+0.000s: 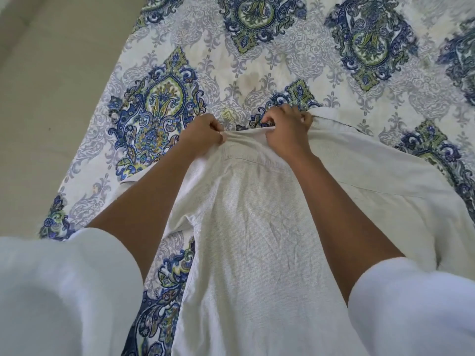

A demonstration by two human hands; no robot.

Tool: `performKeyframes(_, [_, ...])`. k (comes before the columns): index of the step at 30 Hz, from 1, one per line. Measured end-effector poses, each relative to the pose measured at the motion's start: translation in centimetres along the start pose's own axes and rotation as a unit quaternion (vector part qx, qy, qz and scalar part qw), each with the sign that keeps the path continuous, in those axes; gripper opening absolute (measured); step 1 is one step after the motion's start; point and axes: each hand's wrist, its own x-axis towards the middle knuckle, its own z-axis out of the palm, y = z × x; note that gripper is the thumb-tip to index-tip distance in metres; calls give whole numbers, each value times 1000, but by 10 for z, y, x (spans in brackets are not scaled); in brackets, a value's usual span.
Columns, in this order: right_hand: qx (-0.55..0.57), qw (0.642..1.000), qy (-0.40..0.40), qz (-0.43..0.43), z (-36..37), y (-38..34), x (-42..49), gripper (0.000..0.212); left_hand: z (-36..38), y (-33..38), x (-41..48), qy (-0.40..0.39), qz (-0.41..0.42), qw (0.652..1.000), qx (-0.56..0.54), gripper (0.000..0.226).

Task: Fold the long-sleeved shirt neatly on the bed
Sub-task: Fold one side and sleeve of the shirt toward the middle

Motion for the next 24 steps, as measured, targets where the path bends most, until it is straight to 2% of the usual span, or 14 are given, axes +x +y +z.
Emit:
performKeyframes(2, [-13,996,87,-32,-1,-3,-12,15,-3,8,-3,-21,4,1000,-23,9])
performKeyframes(4, [-10,990,128,-65,4,-12,-25,10,-3,15,-4,-31,13,999,23,26])
performKeyframes(8, [-32,998,7,-59,31,-25,-42,23,0,22,-2,-32,10,998,49,14])
performKeyframes(10, [-18,999,13,-47,37,-24,-45,24,-1,25,2,-37,5,997,65,17])
performKeyframes(12, [13,999,20,-38,37,-22,-46,21,-4,23,7,-10,5,998,59,28])
performKeyframes(16, [18,998,-27,-60,36,-19,-50,23,2,16,8,36,-8,996,82,29])
performKeyframes(19, [81,995,-15,-50,31,-20,-55,24,17,18,-2,125,24,980,155,13])
performKeyframes(21, [129,990,38,-30,26,-20,-65,30,33,19,-21,224,63,950,210,22])
performKeyframes(22, [140,988,68,-19,23,-16,-72,35,43,19,-33,245,114,935,232,29])
performKeyframes(23, [143,985,94,-5,22,-9,-79,39,51,16,-44,220,181,924,257,36])
performKeyframes(24, [140,984,106,13,21,3,-87,39,60,11,-54,151,239,910,303,45])
